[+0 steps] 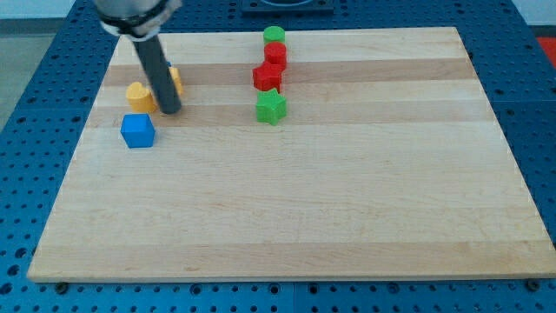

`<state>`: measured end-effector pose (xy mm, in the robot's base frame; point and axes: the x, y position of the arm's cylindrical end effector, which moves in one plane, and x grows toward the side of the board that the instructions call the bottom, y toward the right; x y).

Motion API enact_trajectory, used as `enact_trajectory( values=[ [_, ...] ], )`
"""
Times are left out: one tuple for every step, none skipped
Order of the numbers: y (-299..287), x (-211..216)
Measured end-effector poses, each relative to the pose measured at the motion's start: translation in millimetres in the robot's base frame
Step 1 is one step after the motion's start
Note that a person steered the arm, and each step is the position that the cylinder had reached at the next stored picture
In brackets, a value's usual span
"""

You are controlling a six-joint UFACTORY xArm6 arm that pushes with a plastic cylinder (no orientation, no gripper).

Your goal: Adjust the yellow blocks and blue triangle to make a vertical line

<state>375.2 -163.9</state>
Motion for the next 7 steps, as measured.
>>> enact_trajectory(
  values=[
    [27, 5],
    [28, -30],
    [-22, -51],
    [-44, -51],
    [-11, -49],
    [-9, -64],
    [-18, -70]
  ],
)
